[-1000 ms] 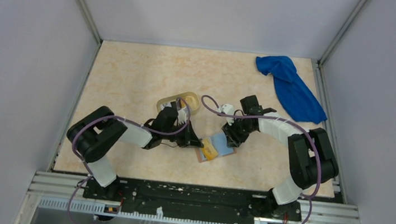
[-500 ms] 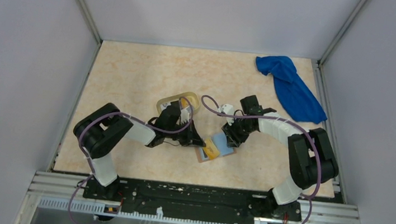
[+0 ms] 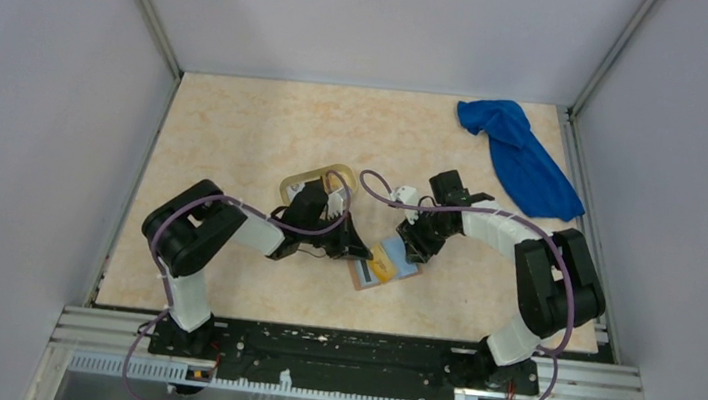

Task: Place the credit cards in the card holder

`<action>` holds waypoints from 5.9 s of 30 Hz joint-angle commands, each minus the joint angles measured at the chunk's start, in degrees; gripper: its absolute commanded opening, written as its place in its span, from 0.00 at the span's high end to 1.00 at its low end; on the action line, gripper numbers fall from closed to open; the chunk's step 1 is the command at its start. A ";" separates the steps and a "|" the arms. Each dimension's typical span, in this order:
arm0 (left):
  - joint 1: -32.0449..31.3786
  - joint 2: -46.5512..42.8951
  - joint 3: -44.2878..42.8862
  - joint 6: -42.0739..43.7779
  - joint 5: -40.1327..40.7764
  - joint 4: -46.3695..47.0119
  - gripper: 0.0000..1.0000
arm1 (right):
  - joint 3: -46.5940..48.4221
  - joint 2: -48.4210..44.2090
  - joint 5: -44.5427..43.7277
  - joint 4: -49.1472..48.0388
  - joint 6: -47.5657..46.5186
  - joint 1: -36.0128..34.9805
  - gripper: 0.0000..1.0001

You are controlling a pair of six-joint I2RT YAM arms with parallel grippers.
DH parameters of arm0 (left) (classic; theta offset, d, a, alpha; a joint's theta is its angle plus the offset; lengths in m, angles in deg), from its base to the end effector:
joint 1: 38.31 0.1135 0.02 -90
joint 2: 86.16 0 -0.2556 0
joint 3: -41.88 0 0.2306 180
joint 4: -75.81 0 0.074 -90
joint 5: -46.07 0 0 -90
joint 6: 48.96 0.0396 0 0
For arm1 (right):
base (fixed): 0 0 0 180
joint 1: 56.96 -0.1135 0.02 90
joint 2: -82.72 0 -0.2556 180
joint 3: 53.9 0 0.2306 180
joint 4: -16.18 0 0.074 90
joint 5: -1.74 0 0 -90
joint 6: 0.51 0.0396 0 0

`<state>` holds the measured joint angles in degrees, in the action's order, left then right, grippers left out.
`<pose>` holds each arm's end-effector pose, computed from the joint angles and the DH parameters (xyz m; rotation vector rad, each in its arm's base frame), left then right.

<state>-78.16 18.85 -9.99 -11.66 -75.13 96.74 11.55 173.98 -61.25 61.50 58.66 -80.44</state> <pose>0.2293 -0.2181 0.1184 0.0998 2.4471 -1.4326 0.2392 0.1235 0.1652 -1.3378 2.3703 0.6229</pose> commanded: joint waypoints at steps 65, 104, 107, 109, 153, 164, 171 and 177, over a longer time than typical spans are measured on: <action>0.39 7.79 -14.49 4.37 0.42 -31.13 0.99 | 1.22 0.03 -3.76 -2.19 1.32 -4.53 0.57; 0.32 10.65 -13.95 3.14 -2.81 -24.05 0.88 | 0.14 -8.09 -3.14 -4.30 1.08 -4.64 0.55; 0.39 10.56 -13.61 3.26 -2.81 -23.73 0.85 | -0.79 -11.90 -0.43 -5.30 -0.07 -4.64 0.55; 0.35 10.58 -13.48 3.39 -2.91 -23.63 0.84 | -1.82 -14.25 5.06 -5.86 -1.61 -4.77 0.56; 0.39 11.17 -13.21 4.66 -4.20 -22.19 0.79 | -6.85 -5.88 -22.28 -16.72 -10.69 -28.64 0.97; 0.38 11.27 -13.22 4.85 -4.22 -22.25 0.78 | -5.56 -4.83 -25.52 -12.78 -12.41 -28.52 0.98; 0.39 11.27 -13.21 4.97 -4.22 -22.33 0.78 | -4.68 -3.33 -26.57 -10.92 -12.06 -27.25 0.98; 0.39 10.88 -12.98 4.96 -3.68 -22.14 0.78 | -4.20 -2.52 -26.83 -10.04 -11.48 -26.05 0.98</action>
<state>-77.53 27.20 -25.25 -10.05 -82.35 80.69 5.58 170.07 -87.09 47.97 46.60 -107.42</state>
